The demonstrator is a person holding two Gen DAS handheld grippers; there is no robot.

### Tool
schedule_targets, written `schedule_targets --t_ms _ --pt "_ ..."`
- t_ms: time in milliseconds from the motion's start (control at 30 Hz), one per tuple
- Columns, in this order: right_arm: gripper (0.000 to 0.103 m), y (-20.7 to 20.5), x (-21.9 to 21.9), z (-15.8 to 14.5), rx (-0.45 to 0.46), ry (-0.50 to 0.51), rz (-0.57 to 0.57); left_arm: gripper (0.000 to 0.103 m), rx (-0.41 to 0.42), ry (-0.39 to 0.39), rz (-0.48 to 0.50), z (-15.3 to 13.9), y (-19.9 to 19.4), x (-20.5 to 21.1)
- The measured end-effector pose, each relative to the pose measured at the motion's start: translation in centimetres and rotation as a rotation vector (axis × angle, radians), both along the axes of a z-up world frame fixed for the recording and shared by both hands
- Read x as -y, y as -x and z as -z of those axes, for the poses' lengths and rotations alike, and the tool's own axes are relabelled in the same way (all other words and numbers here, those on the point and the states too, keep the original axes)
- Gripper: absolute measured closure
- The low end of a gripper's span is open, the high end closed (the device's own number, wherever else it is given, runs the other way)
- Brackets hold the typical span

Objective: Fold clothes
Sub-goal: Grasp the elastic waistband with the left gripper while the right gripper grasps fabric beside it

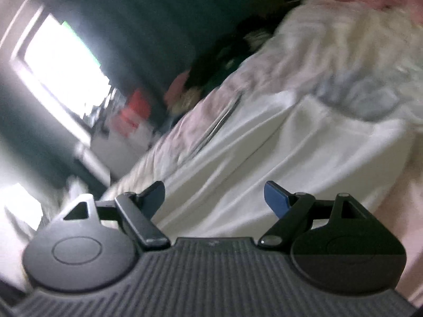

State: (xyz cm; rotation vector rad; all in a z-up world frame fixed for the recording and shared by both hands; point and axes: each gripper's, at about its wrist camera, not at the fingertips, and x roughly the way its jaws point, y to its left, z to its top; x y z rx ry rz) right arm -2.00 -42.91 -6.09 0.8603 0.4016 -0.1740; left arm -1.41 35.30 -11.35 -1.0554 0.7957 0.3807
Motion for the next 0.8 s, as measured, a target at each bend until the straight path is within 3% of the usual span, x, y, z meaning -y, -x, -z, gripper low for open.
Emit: schedule_targets --t_ms 67,133,200,267,400,500,633,767,800 --pt "0.019 1.6 2.8 0.6 0.005 -0.040 0.085 0.089 0.018 -0.004 -0.003 -0.2 0.1 0.0" --pt "0.023 3.0 5.0 1.5 -0.009 -0.077 0.168 0.091 0.030 -0.012 -0.010 -0.4 0.3 -0.1" --pt "0.034 4.1 6.3 3.0 -0.043 -0.140 0.239 0.091 0.034 -0.017 -0.019 -0.6 0.5 0.0" --pt "0.035 4.9 7.4 4.6 -0.083 -0.218 0.302 0.091 0.036 -0.020 -0.016 -0.7 0.5 0.0" --pt "0.038 6.2 9.4 7.8 -0.166 -0.366 0.422 0.086 0.001 0.006 -0.021 0.2 0.0 -0.3" --pt "0.044 5.1 9.9 9.7 -0.258 -0.404 0.434 0.076 -0.026 0.037 -0.033 1.1 -0.2 -0.7" --pt "0.052 3.4 10.0 11.1 -0.284 -0.442 0.419 0.074 -0.038 0.078 -0.048 2.4 -0.6 -1.1" --pt "0.095 2.2 9.7 9.8 -0.232 -0.368 0.409 0.080 -0.010 0.078 -0.049 2.7 -0.9 -1.0" --pt "0.097 2.2 9.6 9.2 -0.198 -0.343 0.405 0.089 0.006 0.081 -0.046 2.7 -0.8 -1.0"
